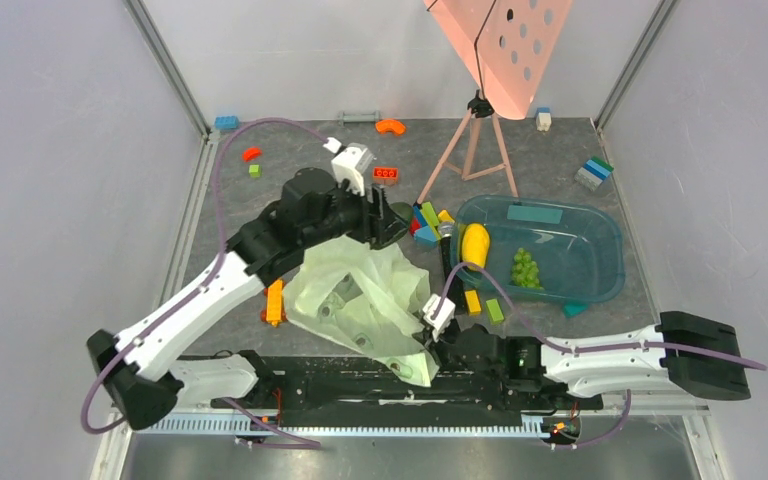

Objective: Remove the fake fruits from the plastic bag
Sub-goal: Place the fake fruit in the bin, then pick up the plastic bag at the center of the board, then place the plastic bag at the center of the board, then adjust the plastic bag at the center of the board, then reset both arms

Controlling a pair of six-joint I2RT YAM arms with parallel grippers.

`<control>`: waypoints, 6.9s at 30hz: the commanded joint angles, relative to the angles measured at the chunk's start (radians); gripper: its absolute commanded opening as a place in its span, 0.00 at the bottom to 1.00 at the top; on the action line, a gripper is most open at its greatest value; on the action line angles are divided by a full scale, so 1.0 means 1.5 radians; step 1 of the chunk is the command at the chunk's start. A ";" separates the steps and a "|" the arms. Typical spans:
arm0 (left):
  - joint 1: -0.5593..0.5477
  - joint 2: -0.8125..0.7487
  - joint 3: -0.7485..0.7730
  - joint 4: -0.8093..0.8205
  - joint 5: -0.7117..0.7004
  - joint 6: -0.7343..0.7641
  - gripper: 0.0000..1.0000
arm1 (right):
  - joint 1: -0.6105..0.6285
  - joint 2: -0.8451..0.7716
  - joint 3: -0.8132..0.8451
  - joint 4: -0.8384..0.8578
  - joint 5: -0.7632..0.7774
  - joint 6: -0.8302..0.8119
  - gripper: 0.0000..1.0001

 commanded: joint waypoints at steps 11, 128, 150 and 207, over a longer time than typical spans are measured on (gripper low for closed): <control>-0.013 0.276 0.097 0.244 0.122 -0.015 0.49 | 0.142 0.026 -0.041 0.053 0.086 -0.009 0.02; 0.078 -0.321 -0.092 -0.238 -0.488 -0.017 1.00 | -0.188 0.239 0.553 -0.221 0.016 -0.218 0.94; 0.078 -0.328 -0.116 -0.220 -0.460 -0.005 1.00 | -0.202 0.238 0.556 -0.301 -0.128 -0.268 0.98; 0.078 -0.386 -0.226 -0.211 -0.472 -0.008 1.00 | -0.329 -0.302 0.127 -0.279 -0.113 -0.111 0.98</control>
